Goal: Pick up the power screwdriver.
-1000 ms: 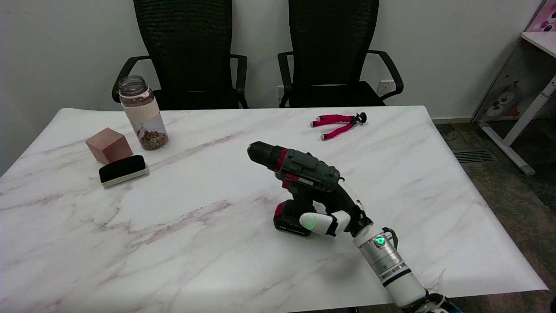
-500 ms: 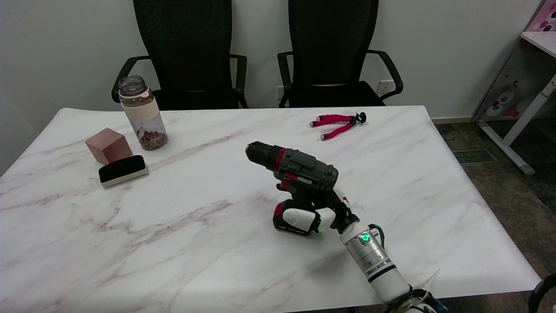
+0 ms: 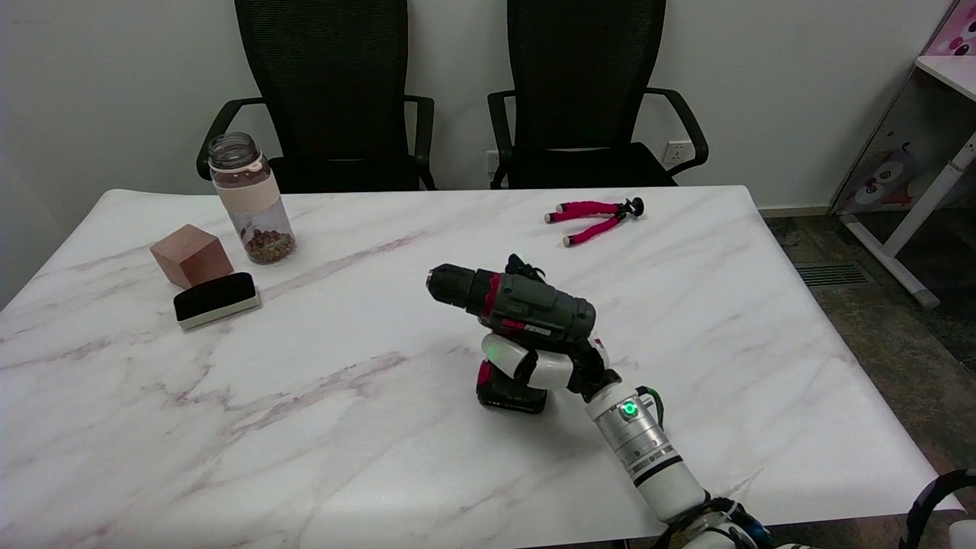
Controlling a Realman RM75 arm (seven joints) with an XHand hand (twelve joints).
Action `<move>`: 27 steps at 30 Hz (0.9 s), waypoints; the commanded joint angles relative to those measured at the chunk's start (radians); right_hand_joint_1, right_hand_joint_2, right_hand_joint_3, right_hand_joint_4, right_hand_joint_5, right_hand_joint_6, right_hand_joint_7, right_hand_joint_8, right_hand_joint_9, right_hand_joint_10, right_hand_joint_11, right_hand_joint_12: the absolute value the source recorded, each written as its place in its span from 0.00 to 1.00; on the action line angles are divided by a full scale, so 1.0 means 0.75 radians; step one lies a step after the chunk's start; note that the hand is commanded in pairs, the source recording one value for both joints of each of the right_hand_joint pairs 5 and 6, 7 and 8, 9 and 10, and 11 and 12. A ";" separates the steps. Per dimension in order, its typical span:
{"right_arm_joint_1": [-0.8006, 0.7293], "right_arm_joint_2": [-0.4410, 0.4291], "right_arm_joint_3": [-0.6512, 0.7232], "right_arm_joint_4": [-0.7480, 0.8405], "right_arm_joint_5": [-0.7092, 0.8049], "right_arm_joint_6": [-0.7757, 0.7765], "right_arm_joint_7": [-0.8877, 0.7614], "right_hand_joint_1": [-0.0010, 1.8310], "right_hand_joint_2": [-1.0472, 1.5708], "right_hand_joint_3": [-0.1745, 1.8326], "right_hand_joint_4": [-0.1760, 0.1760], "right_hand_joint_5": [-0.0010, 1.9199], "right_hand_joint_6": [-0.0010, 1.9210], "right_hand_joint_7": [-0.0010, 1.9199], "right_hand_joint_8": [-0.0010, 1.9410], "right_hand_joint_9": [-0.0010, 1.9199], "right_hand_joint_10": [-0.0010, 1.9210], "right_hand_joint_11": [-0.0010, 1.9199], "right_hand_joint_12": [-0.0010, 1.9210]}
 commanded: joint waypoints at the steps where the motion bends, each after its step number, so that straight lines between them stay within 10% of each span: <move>1: 0.037 -0.014 -0.011 0.030 0.060 -0.035 -0.008 0.59 0.63 0.49 0.38 0.06 0.06 0.06 0.06 0.69 0.68 0.91 0.91; 8: 0.061 -0.011 -0.017 0.040 0.060 -0.062 -0.008 0.59 0.62 0.53 0.41 0.13 0.13 0.13 0.13 0.69 0.69 0.90 0.90; 12: 0.075 -0.008 -0.017 0.044 0.060 -0.078 -0.006 0.59 0.64 0.53 0.47 0.48 0.48 0.48 0.47 0.74 0.74 0.90 0.90; 19: 0.101 -0.006 -0.016 0.060 0.060 -0.090 0.006 0.58 0.69 0.56 0.56 0.70 0.70 0.70 0.69 0.90 0.90 0.92 0.92; 20: 0.107 -0.005 -0.015 0.062 0.061 -0.090 0.006 0.57 0.70 0.57 0.93 0.71 0.71 0.71 0.71 0.92 0.92 0.93 0.93; 21: 0.112 -0.004 -0.013 0.062 0.062 -0.093 0.006 0.57 0.71 0.57 1.00 0.73 0.73 0.73 0.72 0.93 0.93 0.94 0.94; 27: 0.154 0.000 -0.011 0.066 0.062 -0.128 0.006 0.54 0.78 0.57 1.00 0.93 0.93 0.93 0.92 1.00 1.00 0.96 0.96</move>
